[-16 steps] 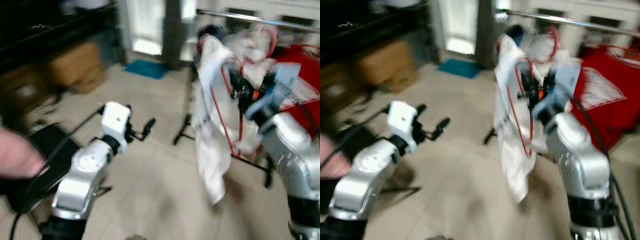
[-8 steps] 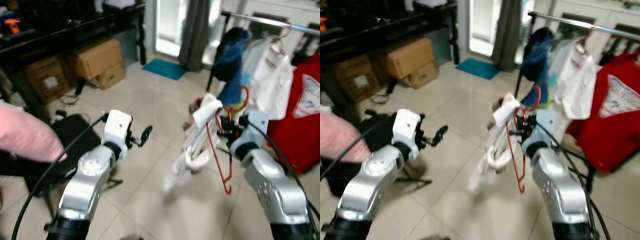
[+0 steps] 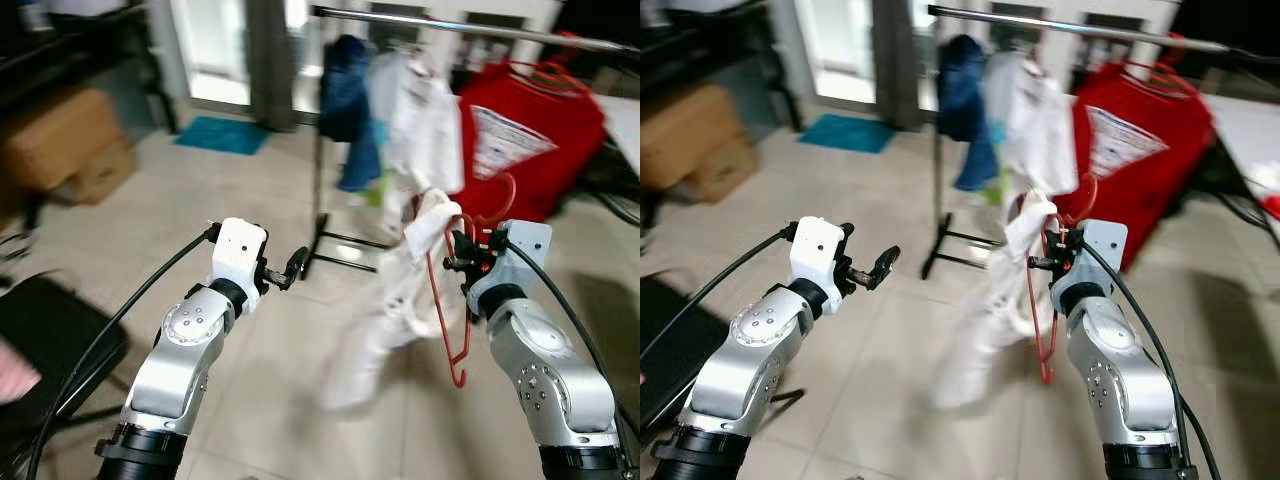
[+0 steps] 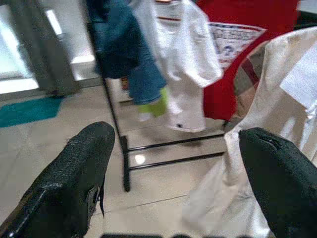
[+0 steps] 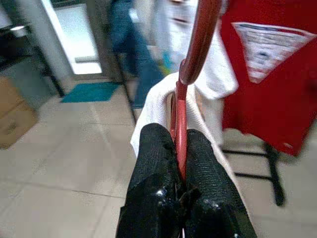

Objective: Hang hanger

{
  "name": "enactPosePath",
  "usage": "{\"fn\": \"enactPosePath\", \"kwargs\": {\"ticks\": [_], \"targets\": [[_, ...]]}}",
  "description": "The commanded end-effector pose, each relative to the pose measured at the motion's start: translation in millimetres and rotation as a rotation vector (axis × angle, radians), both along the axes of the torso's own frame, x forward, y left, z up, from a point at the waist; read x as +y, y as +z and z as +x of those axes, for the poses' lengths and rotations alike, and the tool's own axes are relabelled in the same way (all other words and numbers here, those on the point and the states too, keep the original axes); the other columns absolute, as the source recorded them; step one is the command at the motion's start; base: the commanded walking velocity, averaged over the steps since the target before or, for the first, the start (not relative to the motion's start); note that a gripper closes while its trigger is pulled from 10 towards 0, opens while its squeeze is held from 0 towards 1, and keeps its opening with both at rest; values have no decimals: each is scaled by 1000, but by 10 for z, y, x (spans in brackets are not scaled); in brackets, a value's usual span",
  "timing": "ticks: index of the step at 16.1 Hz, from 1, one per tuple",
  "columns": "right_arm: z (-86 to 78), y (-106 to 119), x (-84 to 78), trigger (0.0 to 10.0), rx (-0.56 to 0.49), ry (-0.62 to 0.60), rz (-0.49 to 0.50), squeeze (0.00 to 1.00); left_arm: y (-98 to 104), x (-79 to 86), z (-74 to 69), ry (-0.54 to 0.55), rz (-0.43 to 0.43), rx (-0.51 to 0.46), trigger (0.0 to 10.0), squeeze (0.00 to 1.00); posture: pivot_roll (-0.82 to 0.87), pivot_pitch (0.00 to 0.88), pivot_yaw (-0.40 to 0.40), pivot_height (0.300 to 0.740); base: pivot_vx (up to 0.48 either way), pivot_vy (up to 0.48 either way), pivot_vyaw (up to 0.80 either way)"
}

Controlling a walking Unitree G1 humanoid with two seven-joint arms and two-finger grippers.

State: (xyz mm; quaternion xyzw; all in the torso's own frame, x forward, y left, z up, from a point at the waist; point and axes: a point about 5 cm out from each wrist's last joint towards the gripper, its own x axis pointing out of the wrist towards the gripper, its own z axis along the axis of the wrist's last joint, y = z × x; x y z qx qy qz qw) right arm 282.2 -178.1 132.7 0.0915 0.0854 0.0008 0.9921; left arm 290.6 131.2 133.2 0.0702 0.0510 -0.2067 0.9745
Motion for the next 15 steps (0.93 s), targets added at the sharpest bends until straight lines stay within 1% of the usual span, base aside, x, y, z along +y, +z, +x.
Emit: {"fn": "enactPosePath", "kwargs": {"ticks": [1,3,5,6,7,8,10,11,12,13,15], "targets": [[-1,69,-38,10000,-23,-31,-27,0,31,-24,17,-9,7,-15,10000,0,-140,0,7,740,0,0,-800],[9,79,-21,10000,-32,-19,-8,0,35,-17,29,-9,7,-19,10000,0,-142,0,11,740,0,0,-800],[-4,74,-7,10000,-17,-15,19,0,41,-32,43,-13,4,-24,10000,0,-148,0,19,740,0,0,-800],[-8,70,-7,10000,-10,-16,16,0,42,-36,45,-14,3,-25,10000,0,-148,0,19,740,0,0,-800],[-13,57,0,10000,14,-12,-14,0,45,-42,51,-18,1,-26,10000,0,-148,0,22,740,0,0,-800],[-10,59,23,10000,16,4,-17,0,51,-47,58,-22,17,-33,10000,0,-151,0,25,740,0,0,-744],[-4,71,55,10000,14,24,-11,0,43,-51,68,-20,22,-21,10000,0,-151,0,25,740,0,0,0],[5,80,120,10000,15,85,-2,0,49,-53,66,-16,16,-30,10000,0,-149,0,19,740,0,-480,0],[9,80,174,10000,23,144,2,0,53,-48,60,-8,-14,-27,10000,0,-144,0,13,740,0,0,0],[13,99,225,10000,14,212,1,0,47,-22,61,4,-4,-22,10000,0,-144,0,13,740,0,0,0],[19,141,279,10000,-3,292,-1,0,45,-3,57,7,3,-25,10000,0,-136,0,4,740,0,0,0]]}}
